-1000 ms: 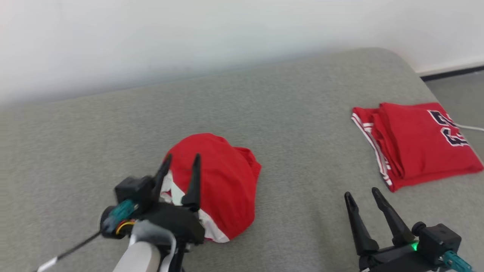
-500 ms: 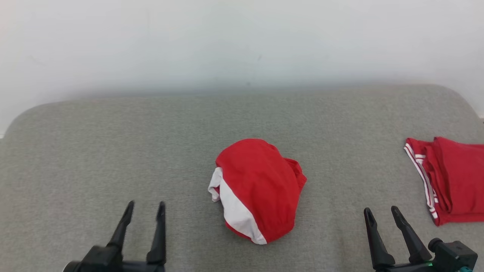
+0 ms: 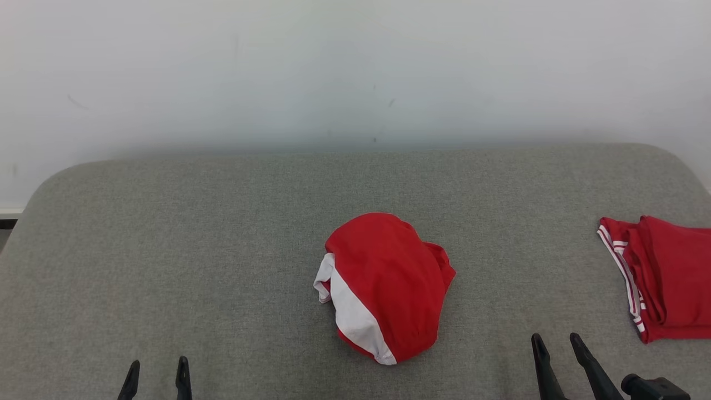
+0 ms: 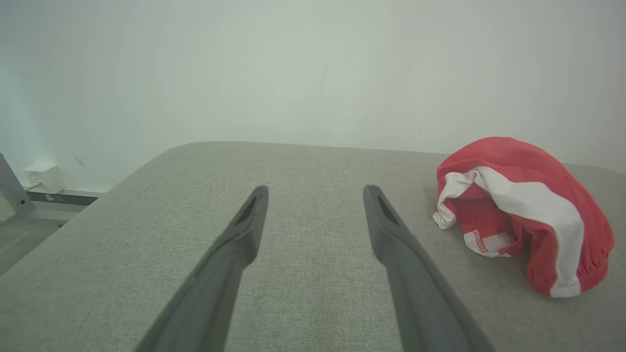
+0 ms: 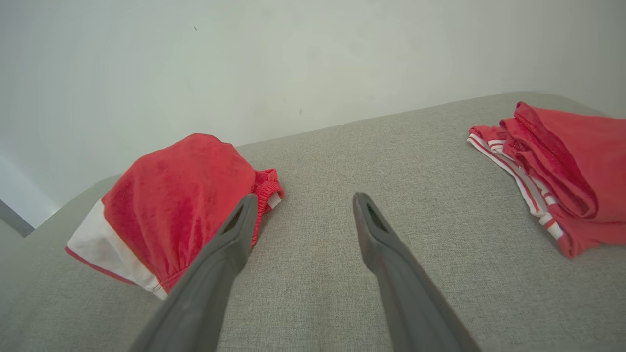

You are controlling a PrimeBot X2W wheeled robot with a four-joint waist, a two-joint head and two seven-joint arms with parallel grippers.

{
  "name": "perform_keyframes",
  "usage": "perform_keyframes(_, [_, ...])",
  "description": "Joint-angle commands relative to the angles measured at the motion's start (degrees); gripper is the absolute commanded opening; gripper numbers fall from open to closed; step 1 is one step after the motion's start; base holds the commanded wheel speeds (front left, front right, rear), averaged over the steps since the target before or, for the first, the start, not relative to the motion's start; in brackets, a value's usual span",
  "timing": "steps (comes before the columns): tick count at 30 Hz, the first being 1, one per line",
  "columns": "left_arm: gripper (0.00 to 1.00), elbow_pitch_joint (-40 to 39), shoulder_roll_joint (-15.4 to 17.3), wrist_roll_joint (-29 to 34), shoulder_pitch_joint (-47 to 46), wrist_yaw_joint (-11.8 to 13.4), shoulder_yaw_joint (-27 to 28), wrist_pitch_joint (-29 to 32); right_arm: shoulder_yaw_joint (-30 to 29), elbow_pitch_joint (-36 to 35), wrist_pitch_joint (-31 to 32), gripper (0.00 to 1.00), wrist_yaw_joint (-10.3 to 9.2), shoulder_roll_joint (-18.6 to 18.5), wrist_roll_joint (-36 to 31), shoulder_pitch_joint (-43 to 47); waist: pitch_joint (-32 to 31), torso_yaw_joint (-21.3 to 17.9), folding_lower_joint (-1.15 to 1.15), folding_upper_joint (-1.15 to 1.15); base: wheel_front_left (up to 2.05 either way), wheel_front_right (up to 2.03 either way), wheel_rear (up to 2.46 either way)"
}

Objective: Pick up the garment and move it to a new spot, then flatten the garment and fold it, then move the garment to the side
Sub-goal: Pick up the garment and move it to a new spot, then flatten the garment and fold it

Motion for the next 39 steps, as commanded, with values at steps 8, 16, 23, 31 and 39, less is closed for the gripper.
perform_keyframes(8, [1.00,-0.7,-2.1,2.7,0.3,-2.1,2.5,-0.2,0.4,0.5,-0.6,1.00,-0.14,0.3,0.5,-0.5,0.2,0.4,0.00,0.00,0.00,0.00,0.00])
perform_keyframes(16, [1.00,-0.1,-3.0,3.9,0.2,-3.1,3.1,-0.2,0.8,0.8,-0.8,1.00,-0.14,0.4,0.5,-1.0,0.4,0.4,0.00,0.00,0.00,0.00,0.00])
perform_keyframes(23, [1.00,0.2,-3.4,4.2,-0.1,-3.6,3.2,-0.2,1.3,1.1,-1.0,1.00,-0.14,0.5,0.5,-1.4,0.4,0.4,0.00,0.00,0.00,0.00,0.00])
perform_keyframes(31, [1.00,0.9,-3.6,3.3,-0.7,-4.0,2.1,-0.2,1.7,1.1,-1.0,1.00,-0.14,0.6,0.5,-1.4,0.4,0.3,0.00,0.00,0.00,0.00,0.00])
perform_keyframes(39, [1.00,4.7,-3.6,-4.0,-6.1,-4.0,-3.8,-0.2,2.1,1.0,-0.8,1.00,-0.14,0.2,0.8,-1.9,0.8,-0.4,0.00,0.00,0.00,0.00,0.00])
